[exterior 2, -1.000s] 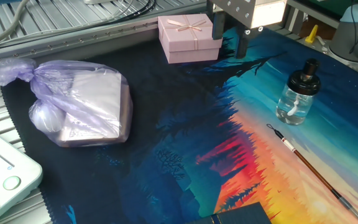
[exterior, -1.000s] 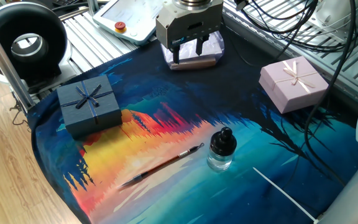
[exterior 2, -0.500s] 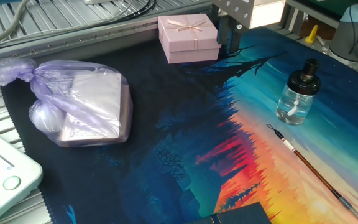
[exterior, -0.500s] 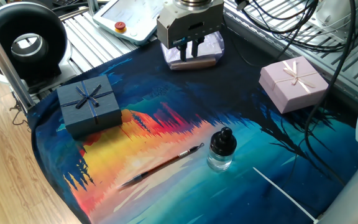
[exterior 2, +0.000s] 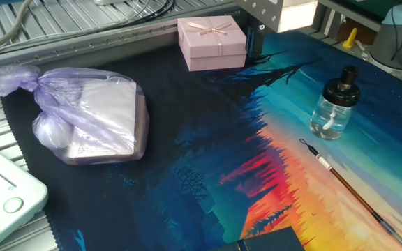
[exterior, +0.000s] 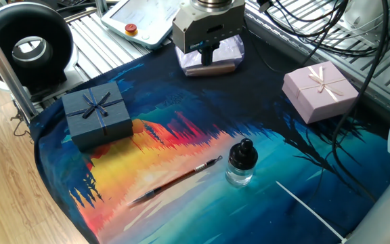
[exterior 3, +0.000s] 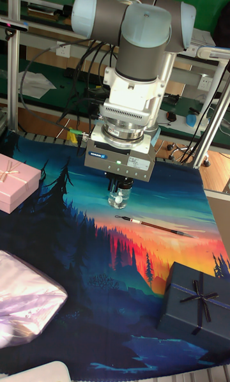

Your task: Pick up a bag of things

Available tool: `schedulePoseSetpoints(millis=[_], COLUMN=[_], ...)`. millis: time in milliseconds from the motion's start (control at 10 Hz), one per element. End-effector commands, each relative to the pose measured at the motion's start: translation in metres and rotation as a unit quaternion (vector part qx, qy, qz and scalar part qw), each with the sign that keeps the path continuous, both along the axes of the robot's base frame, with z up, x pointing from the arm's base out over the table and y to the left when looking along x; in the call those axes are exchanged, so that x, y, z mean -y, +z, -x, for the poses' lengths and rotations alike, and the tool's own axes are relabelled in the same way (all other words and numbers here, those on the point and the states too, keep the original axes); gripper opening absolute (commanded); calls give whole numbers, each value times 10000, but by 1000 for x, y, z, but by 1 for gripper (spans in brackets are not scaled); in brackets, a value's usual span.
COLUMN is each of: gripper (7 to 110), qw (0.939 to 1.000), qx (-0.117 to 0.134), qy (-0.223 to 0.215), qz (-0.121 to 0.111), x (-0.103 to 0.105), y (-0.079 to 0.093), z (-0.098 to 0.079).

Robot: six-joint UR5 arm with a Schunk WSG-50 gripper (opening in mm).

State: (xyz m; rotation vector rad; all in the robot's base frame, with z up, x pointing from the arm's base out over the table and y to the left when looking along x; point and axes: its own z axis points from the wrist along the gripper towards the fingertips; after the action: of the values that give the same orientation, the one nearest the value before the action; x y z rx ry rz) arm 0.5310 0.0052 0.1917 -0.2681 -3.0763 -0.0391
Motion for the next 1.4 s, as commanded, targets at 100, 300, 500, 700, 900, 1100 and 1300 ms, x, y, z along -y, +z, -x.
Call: schedulePoseSetpoints(millis=[100, 300, 500, 700, 900, 1100, 1300], gripper=[7, 7, 7, 7, 7, 7, 7], qw=[10000, 9999, 9997, 9997, 9997, 9998, 9999], qx=[23, 18, -65, -141, -165, -135, -137], qy=[23, 107, 118, 165, 165, 134, 80], qz=[-94, -98, -184, -88, -35, -32, -29], x=[-5, -5, -10, -5, -2, -3, -3], y=[1, 2, 0, -2, -5, -8, -9], z=[-1, -1, 3, 7, 7, 5, 5])
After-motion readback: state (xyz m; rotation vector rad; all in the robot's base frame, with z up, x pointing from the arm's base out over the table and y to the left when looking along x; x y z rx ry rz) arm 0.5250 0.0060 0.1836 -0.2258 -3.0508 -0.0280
